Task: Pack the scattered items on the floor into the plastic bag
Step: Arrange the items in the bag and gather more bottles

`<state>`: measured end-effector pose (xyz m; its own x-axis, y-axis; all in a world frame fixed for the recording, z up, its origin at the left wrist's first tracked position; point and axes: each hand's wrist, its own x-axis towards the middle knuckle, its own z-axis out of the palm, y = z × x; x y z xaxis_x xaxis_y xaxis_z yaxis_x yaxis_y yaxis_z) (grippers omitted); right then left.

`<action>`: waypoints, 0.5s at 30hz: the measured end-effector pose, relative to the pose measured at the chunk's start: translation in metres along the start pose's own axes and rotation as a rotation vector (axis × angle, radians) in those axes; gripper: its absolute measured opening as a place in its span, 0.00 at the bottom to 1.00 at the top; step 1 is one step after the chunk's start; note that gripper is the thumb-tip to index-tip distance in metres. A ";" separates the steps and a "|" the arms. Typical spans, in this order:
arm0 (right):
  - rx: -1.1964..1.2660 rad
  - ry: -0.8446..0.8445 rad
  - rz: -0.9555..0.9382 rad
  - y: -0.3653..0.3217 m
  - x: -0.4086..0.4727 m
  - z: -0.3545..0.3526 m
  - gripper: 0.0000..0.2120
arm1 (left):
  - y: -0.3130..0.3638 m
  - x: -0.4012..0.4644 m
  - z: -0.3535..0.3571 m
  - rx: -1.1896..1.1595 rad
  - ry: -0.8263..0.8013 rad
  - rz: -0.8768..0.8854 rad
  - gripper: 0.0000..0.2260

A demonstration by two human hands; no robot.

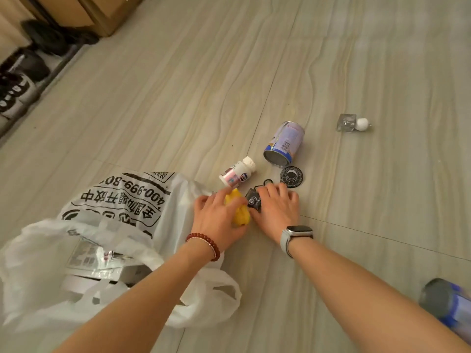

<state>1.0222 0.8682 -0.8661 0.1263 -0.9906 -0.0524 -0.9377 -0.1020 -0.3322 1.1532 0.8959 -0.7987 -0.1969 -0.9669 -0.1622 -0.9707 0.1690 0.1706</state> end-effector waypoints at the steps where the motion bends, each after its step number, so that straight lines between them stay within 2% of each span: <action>1: -0.002 -0.005 -0.011 0.001 -0.004 -0.001 0.17 | 0.003 -0.004 -0.009 -0.089 0.037 -0.030 0.23; 3: -0.001 -0.042 -0.045 0.005 -0.010 -0.004 0.18 | 0.003 -0.013 -0.030 -0.239 0.128 -0.049 0.26; 5: 0.057 -0.104 -0.077 0.010 -0.014 -0.009 0.19 | -0.005 -0.024 -0.049 -0.285 0.178 -0.039 0.26; 8: 0.282 -0.180 0.022 0.013 -0.021 -0.022 0.21 | -0.029 -0.043 -0.071 -0.276 0.235 -0.039 0.27; 12: 0.534 -0.146 0.098 -0.009 -0.031 -0.054 0.20 | -0.066 -0.083 -0.093 -0.268 0.294 -0.095 0.28; 15: 0.652 -0.055 0.075 -0.045 -0.037 -0.087 0.17 | -0.095 -0.121 -0.107 -0.281 0.265 -0.075 0.27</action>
<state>1.0320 0.9016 -0.7675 0.1007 -0.9850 -0.1404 -0.5583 0.0609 -0.8274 1.2838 0.9766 -0.6908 -0.0488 -0.9966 0.0663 -0.8984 0.0728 0.4331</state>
